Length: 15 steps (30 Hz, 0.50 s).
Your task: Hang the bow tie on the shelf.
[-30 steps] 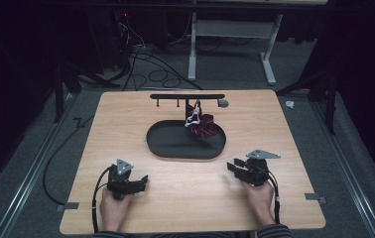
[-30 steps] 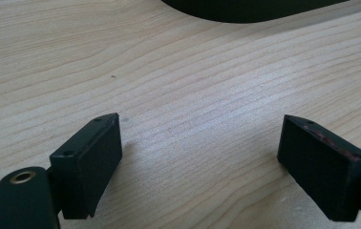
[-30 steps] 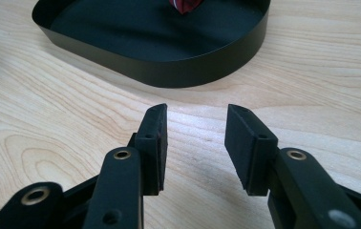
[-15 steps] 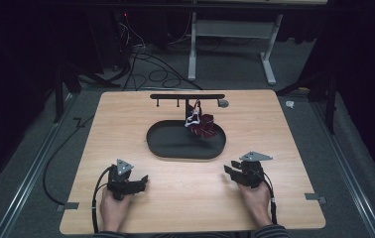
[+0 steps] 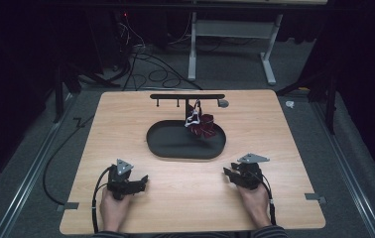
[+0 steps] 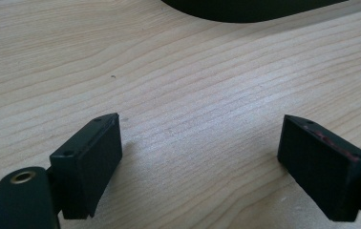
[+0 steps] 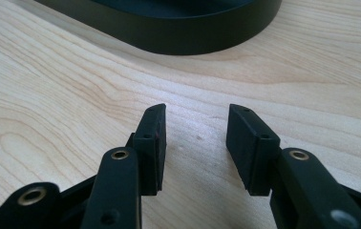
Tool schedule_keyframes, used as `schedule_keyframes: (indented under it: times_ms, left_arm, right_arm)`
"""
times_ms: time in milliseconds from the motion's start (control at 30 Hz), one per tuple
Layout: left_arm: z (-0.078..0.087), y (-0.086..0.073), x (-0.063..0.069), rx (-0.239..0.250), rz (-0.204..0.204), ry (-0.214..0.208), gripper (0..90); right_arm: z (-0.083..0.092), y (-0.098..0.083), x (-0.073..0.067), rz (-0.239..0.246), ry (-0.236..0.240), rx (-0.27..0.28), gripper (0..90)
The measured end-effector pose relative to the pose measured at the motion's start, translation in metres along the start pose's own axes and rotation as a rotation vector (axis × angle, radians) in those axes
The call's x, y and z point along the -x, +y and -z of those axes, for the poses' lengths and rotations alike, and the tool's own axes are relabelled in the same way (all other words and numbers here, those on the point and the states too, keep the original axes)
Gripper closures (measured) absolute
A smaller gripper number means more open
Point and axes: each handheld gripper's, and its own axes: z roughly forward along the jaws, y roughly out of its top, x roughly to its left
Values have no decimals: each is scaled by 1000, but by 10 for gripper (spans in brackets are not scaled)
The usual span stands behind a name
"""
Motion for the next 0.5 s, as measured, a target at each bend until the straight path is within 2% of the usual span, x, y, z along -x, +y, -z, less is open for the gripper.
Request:
schedule_keyframes:
  times_ms: [300,500]
  left_arm:
    - [0,0,0,0,0,0,155]
    - [0,0,0,0,0,0,155]
  right_arm:
    - [-1,-1,-1,10,-3,6,577]
    - [-1,-1,-7,58,-36,2,561]
